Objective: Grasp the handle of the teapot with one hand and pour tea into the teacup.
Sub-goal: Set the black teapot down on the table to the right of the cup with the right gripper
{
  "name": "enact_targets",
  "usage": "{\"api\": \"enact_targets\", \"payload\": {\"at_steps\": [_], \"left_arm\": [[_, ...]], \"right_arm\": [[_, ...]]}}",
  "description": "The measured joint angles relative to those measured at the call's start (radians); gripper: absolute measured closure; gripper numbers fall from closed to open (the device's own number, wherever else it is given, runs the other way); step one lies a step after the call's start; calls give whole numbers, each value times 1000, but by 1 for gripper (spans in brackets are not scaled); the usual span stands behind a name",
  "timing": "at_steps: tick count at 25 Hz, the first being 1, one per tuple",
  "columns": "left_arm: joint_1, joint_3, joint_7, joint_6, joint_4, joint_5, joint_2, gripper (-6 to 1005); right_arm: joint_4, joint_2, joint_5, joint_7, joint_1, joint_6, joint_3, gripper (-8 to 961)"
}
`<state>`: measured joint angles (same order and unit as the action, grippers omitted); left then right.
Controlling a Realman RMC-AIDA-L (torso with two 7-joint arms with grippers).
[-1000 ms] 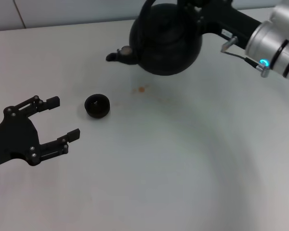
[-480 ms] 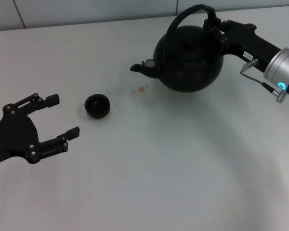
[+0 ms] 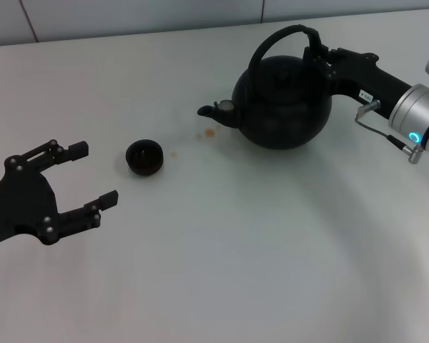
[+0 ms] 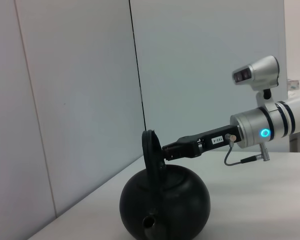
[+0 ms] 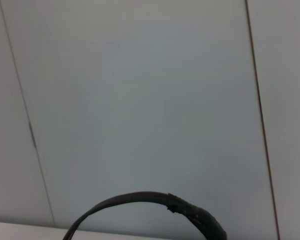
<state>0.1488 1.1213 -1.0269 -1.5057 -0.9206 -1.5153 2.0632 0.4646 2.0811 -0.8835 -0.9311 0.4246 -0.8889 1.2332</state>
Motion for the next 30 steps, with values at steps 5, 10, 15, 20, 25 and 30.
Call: {"api": "enact_targets", "payload": {"at_steps": [5, 10, 15, 20, 25, 30], "left_arm": [[0, 0, 8, 0, 0, -1, 0, 197], [0, 0, 18, 0, 0, -2, 0, 197], [3, 0, 18, 0, 0, -1, 0, 197], [4, 0, 18, 0, 0, 3, -1, 197], [7, -1, 18, 2, 0, 3, -2, 197], [11, -2, 12, 6, 0, -1, -2, 197]], "right_arm": [[-22, 0, 0, 0, 15, 15, 0, 814], [-39, -1, -2, 1, 25, 25, 0, 815], [-44, -1, -5, 0, 34, 60, 9, 815], [-43, -2, -17, 1, 33, 59, 14, 815], [-28, -3, -59, 1, 25, 42, 16, 829], [-15, -2, -79, 1, 20, 41, 14, 674]]}}
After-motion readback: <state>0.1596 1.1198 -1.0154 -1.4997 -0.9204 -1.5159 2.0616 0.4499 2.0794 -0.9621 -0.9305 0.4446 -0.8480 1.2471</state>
